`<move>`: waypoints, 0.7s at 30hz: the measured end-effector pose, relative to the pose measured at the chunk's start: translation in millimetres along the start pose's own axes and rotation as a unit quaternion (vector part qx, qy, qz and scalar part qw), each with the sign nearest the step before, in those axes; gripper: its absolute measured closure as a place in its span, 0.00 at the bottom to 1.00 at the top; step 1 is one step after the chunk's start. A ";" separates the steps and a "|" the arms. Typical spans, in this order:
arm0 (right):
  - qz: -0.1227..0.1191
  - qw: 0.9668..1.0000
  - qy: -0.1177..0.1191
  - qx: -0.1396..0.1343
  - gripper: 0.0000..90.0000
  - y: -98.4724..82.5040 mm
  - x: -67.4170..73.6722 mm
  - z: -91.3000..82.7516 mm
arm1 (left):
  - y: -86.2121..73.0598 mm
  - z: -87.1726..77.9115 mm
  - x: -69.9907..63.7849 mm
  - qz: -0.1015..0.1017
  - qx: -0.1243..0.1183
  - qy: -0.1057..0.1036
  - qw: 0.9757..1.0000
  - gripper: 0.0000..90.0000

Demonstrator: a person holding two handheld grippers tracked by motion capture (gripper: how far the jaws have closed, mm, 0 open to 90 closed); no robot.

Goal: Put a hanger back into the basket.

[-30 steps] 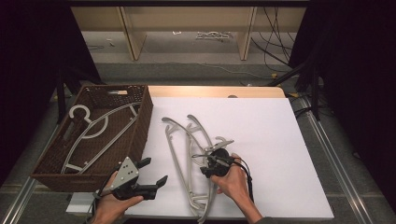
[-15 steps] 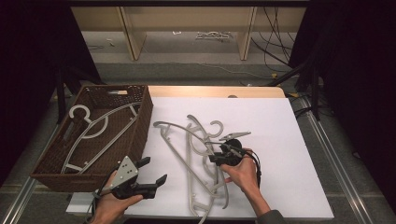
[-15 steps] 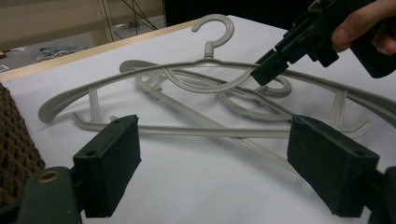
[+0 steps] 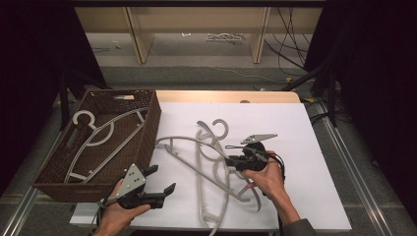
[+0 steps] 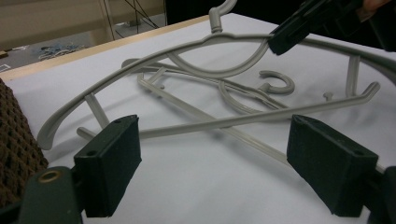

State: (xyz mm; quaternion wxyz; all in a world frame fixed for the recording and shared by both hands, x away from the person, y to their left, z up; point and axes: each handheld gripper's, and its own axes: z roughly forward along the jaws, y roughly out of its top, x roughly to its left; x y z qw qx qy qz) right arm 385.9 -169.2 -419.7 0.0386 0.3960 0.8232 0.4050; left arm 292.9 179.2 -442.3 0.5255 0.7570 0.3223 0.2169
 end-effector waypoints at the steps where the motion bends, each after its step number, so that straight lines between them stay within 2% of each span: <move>1: -0.007 1.000 0.002 -0.008 0.90 0.6 -0.6 -5.4 | 0.3 0.7 0.4 0.002 0.000 0.000 1.000 0.19; 4: -0.017 1.000 -0.003 -0.016 0.90 1.4 -1.8 -11.2 | 0.1 2.0 0.1 0.001 -0.003 -0.003 1.000 0.19; 8: -0.024 1.000 0.003 -0.018 0.90 0.9 -3.4 -21.6 | 0.0 2.2 0.8 -0.004 0.000 0.001 1.000 0.19; 10: -0.028 0.999 -0.007 -0.021 0.90 0.1 -2.9 -26.0 | 1.4 3.3 2.1 0.000 -0.001 0.002 1.000 0.19; 14: -0.041 0.999 -0.010 -0.021 0.90 -0.5 -0.4 -33.4 | 4.6 9.1 2.0 -0.005 -0.004 -0.003 1.000 0.20; 17: -0.055 0.998 -0.011 -0.025 0.90 -0.8 0.6 -37.9 | 13.3 15.7 1.7 0.008 -0.005 -0.003 1.000 0.20; 21: -0.063 0.997 -0.010 -0.034 0.90 -0.8 3.5 -45.2 | 30.4 26.7 0.5 0.029 -0.005 0.001 1.000 0.20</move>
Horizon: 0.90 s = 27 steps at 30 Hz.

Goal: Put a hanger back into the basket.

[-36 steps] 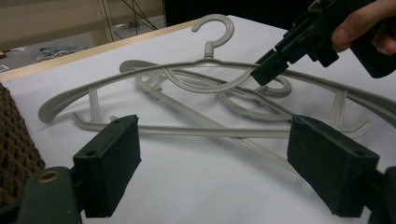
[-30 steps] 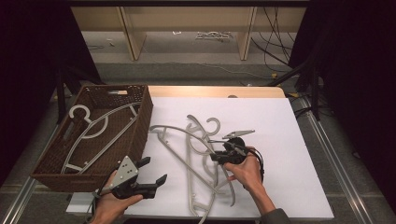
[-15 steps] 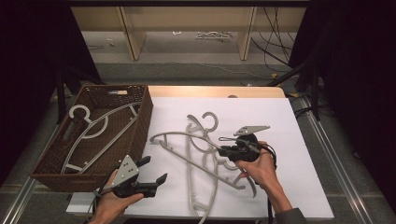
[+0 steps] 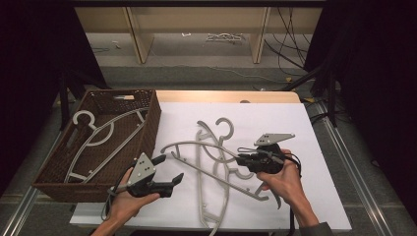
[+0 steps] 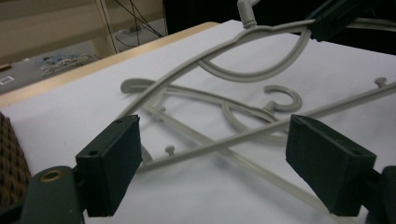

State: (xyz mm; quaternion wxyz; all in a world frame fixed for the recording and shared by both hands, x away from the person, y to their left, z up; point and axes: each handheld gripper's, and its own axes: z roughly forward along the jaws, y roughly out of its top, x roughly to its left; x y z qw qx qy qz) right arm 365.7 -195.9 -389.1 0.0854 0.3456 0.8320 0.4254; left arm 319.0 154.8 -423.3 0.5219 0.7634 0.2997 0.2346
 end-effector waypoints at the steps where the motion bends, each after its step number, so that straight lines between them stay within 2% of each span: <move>1: 0.001 1.000 0.002 0.002 0.90 0.5 1.8 -2.6 | 4.7 4.1 1.1 0.006 0.006 -0.001 1.000 0.20; 2: -0.009 1.000 0.004 0.000 0.90 0.7 3.0 -4.6 | 12.3 13.2 2.4 0.014 0.015 -0.004 1.000 0.20; 3: -0.009 1.000 0.004 0.000 0.90 0.7 3.0 -4.6 | 12.3 13.2 2.4 0.014 0.015 -0.004 1.000 0.20; 5: -0.012 1.000 0.008 -0.002 0.90 0.5 4.4 -6.5 | 20.4 24.3 3.3 0.021 0.030 -0.003 0.999 0.21; 7: -0.014 1.000 0.009 -0.001 0.90 0.1 6.1 -8.0 | 27.9 37.5 2.1 0.026 0.046 -0.010 0.999 0.21; 8: -0.020 1.000 0.010 0.000 0.90 -0.4 7.3 -8.4 | 33.2 46.9 1.2 0.038 0.053 -0.011 0.998 0.25; 9: -0.020 1.000 0.010 0.000 0.90 -0.4 7.3 -8.4 | 33.2 46.9 1.2 0.038 0.053 -0.011 0.998 0.26; 10: -0.020 1.000 0.014 0.005 0.90 -0.8 8.8 -9.9 | 38.6 57.0 0.6 0.048 0.067 -0.018 0.996 0.27; 11: -0.020 1.000 0.014 0.005 0.90 -0.8 8.8 -9.9 | 38.6 57.0 0.6 0.048 0.067 -0.018 0.996 0.27; 12: -0.023 1.000 0.015 0.007 0.90 -1.2 9.8 -10.8 | 41.7 62.5 0.6 0.059 0.077 -0.023 0.995 0.30; 13: -0.023 1.000 0.015 0.007 0.90 -1.2 9.8 -10.8 | 42.8 66.5 -0.4 0.056 0.079 -0.028 0.995 0.30; 15: -0.029 0.999 0.019 0.007 0.90 -1.6 10.6 -11.9 | 46.4 74.5 -0.7 0.072 0.095 -0.036 0.992 0.32; 16: -0.028 0.999 0.016 0.008 0.90 -1.7 12.3 -13.3 | 47.5 80.3 -3.0 0.074 0.104 -0.048 0.991 0.35; 21: -0.037 0.999 0.022 0.009 0.90 -1.8 14.3 -14.5 | 50.2 88.1 -7.4 0.079 0.110 -0.065 0.989 0.42; 22: -0.043 0.999 0.017 0.011 0.90 -2.0 15.5 -14.4 | 50.9 90.9 -9.2 0.081 0.113 -0.073 0.988 0.48; 23: -0.043 0.999 0.017 0.011 0.90 -2.0 15.5 -14.4 | 50.9 90.9 -9.2 0.081 0.113 -0.073 0.988 0.50; 25: -0.047 0.998 0.026 0.013 0.90 -1.9 16.4 -14.7 | 51.6 93.2 -10.5 0.085 0.120 -0.083 0.986 0.52; 26: -0.050 0.998 0.030 0.014 0.90 -1.5 17.8 -14.6 | 51.5 94.5 -11.3 0.095 0.119 -0.087 0.985 0.62; 27: -0.050 0.998 0.030 0.014 0.90 -1.5 17.8 -14.6 | 51.6 95.0 -11.5 0.101 0.122 -0.091 0.983 0.62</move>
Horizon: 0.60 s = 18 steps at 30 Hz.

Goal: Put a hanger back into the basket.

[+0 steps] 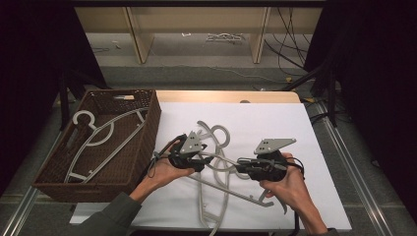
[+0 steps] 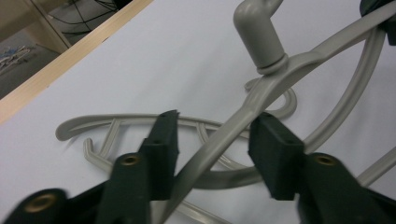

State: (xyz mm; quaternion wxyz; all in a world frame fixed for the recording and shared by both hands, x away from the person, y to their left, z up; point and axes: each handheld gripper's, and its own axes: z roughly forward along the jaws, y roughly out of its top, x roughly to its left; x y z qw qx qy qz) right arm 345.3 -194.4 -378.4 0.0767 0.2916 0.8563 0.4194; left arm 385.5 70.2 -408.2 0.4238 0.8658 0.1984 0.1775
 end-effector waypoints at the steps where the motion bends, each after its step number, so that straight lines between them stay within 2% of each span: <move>1: -0.006 1.000 -0.002 0.003 0.90 0.3 0.9 0.3 | 0.4 0.2 -0.5 0.021 0.008 -0.002 1.000 0.69; 2: -0.006 1.000 -0.002 0.003 0.90 0.3 0.9 0.3 | 0.6 -0.2 -1.2 0.036 0.011 -0.001 0.999 0.69; 3: -0.013 1.000 0.002 0.008 0.90 0.8 1.3 0.3 | 1.5 -2.6 -4.0 0.063 0.017 -0.001 0.998 0.73; 4: -0.013 1.000 0.002 0.008 0.90 0.8 1.3 0.3 | 1.5 -2.6 -4.0 0.063 0.017 -0.001 0.998 0.74; 5: -0.022 1.000 0.005 0.013 0.90 1.4 1.6 -0.1 | 2.6 -4.1 -5.7 0.080 0.023 -0.003 0.997 0.76; 6: -0.022 1.000 0.005 0.013 0.90 1.4 1.6 -0.1 | 3.4 -4.8 -7.2 0.088 0.026 -0.002 0.996 0.76; 7: -0.033 0.999 0.006 0.017 0.90 2.3 2.4 -2.1 | 6.1 -6.4 -10.3 0.109 0.030 -0.003 0.994 0.78; 8: -0.033 0.999 0.006 0.017 0.90 2.3 2.4 -2.1 | 6.1 -6.4 -10.3 0.109 0.030 -0.003 0.994 0.79; 9: -0.043 0.999 0.003 0.019 0.89 3.2 2.5 -5.0 | 8.9 -8.0 -13.8 0.127 0.035 -0.006 0.991 0.80; 10: -0.043 0.999 0.003 0.019 0.89 3.2 2.5 -5.0 | 8.9 -8.0 -13.8 0.127 0.035 -0.006 0.991 0.81; 11: -0.049 0.999 0.008 0.021 0.89 3.5 2.0 -6.1 | 10.4 -9.3 -16.3 0.138 0.039 -0.005 0.990 0.81; 13: -0.059 0.998 -0.003 0.029 0.87 4.0 1.8 -9.4 | 12.5 -10.4 -20.5 0.155 0.046 -0.004 0.987 0.84; 14: -0.059 0.998 -0.003 0.029 0.87 4.0 1.8 -9.4 | 14.0 -11.3 -22.6 0.167 0.054 -0.007 0.984 0.84; 15: -0.058 0.998 -0.014 0.037 0.83 4.0 0.6 -11.1 | 14.9 -11.6 -25.3 0.177 0.053 -0.005 0.983 0.87; 16: -0.058 0.998 -0.014 0.037 0.83 4.0 0.6 -11.1 | 15.9 -11.9 -27.9 0.185 0.060 -0.002 0.981 0.87; 17: -0.065 0.997 -0.039 0.033 0.77 3.7 -1.6 -12.8 | 17.0 -11.8 -31.6 0.191 0.065 -0.006 0.980 0.90; 18: -0.065 0.997 -0.039 0.033 0.77 3.7 -1.6 -12.8 | 17.0 -11.8 -31.6 0.191 0.065 -0.006 0.980 0.91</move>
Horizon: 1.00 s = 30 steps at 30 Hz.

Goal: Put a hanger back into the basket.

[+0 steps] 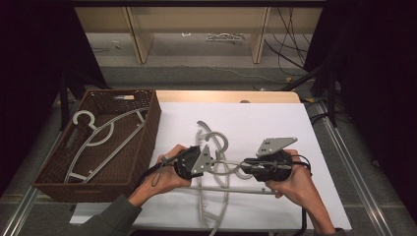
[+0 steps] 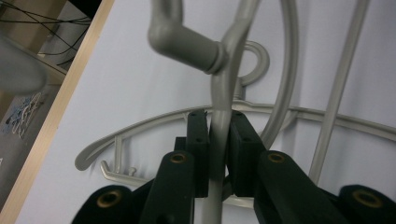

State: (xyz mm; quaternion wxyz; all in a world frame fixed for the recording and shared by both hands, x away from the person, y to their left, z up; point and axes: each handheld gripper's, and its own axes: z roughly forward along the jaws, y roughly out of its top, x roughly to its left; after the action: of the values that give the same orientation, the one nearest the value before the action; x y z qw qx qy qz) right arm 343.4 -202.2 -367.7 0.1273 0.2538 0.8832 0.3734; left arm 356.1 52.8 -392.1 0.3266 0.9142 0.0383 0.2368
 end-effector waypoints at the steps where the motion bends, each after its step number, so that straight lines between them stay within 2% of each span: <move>1: 0.002 1.000 -0.011 0.003 0.72 0.7 -2.0 -5.2 | 1.3 0.1 -1.1 -0.007 -0.005 -0.005 1.000 0.91; 2: 0.002 1.000 -0.011 0.003 0.72 0.7 -2.0 -5.2 | 2.0 -0.6 -0.8 -0.009 -0.003 -0.004 1.000 0.91; 3: 0.011 1.000 -0.018 -0.001 0.62 2.2 -4.0 -11.3 | 2.3 -1.8 1.8 -0.012 0.004 -0.001 1.000 0.91; 4: 0.011 1.000 -0.018 -0.001 0.62 2.2 -4.0 -11.3 | 2.3 -1.8 1.8 -0.012 0.004 -0.001 1.000 0.91; 5: 0.025 0.999 -0.036 -0.010 0.54 3.3 -5.7 -16.1 | 1.6 -5.8 6.3 -0.013 0.011 0.010 1.000 0.91; 6: 0.025 0.999 -0.036 -0.010 0.54 3.3 -5.7 -16.1 | 1.6 -5.8 6.3 -0.013 0.011 0.010 1.000 0.91; 7: 0.033 0.998 -0.051 -0.028 0.46 4.0 -8.8 -20.1 | 0.7 -8.7 9.2 -0.026 0.011 0.008 1.000 0.91; 8: 0.033 0.998 -0.051 -0.028 0.46 4.0 -8.8 -20.1 | 0.7 -8.7 9.2 -0.026 0.011 0.008 1.000 0.91; 9: 0.046 0.996 -0.064 -0.046 0.44 3.8 -11.7 -23.8 | -0.1 -10.5 12.1 -0.031 0.012 0.006 0.999 0.91; 10: 0.046 0.996 -0.064 -0.046 0.44 3.8 -11.7 -23.8 | -0.7 -11.7 13.8 -0.035 0.012 0.006 0.999 0.91; 14: 0.070 0.993 -0.075 -0.060 0.38 1.9 -13.6 -30.3 | -3.7 -18.7 26.2 -0.069 0.011 0.014 0.997 0.91; 15: 0.083 0.990 -0.088 -0.076 0.36 1.0 -14.1 -35.0 | -4.7 -21.2 31.1 -0.081 0.010 0.013 0.997 0.91; 16: 0.083 0.990 -0.088 -0.076 0.36 1.0 -14.1 -35.0 | -5.3 -23.0 33.7 -0.088 0.011 0.015 0.996 0.91; 17: 0.094 0.987 -0.098 -0.087 0.34 0.2 -14.8 -39.6 | -6.5 -26.8 41.6 -0.100 0.017 0.016 0.995 0.91; 18: 0.094 0.987 -0.098 -0.087 0.34 0.2 -14.8 -39.6 | -6.5 -26.8 41.6 -0.100 0.017 0.016 0.995 0.91; 19: 0.102 0.985 -0.103 -0.092 0.32 -1.2 -14.9 -42.6 | -7.7 -31.3 48.2 -0.113 0.019 0.023 0.993 0.91; 20: 0.102 0.985 -0.103 -0.092 0.32 -1.2 -14.9 -42.6 | -7.7 -31.3 48.2 -0.113 0.019 0.023 0.993 0.91; 21: 0.107 0.984 -0.106 -0.092 0.32 -3.3 -13.4 -43.8 | -9.2 -36.5 54.7 -0.130 0.015 0.023 0.991 0.91; 22: 0.107 0.984 -0.106 -0.092 0.32 -3.3 -13.4 -43.8 | -9.2 -36.5 54.7 -0.130 0.015 0.023 0.991 0.91; 25: 0.104 0.984 -0.110 -0.091 0.32 -9.9 -9.5 -45.2 | -14.5 -45.0 67.9 -0.163 0.002 0.011 0.987 0.91; 27: 0.107 0.985 -0.108 -0.086 0.32 -11.3 -7.8 -45.8 | -18.6 -50.8 76.4 -0.192 -0.010 0.005 0.981 0.91; 30: 0.104 0.984 -0.112 -0.086 0.30 -16.3 -5.6 -45.4 | -21.6 -60.1 86.7 -0.207 -0.015 0.007 0.978 0.91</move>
State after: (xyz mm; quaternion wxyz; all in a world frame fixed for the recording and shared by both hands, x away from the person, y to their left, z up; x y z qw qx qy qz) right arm 323.5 -241.9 -348.0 0.2074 0.3728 0.7968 0.4280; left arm 407.1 124.1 -329.5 0.3822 0.8798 0.2253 0.1707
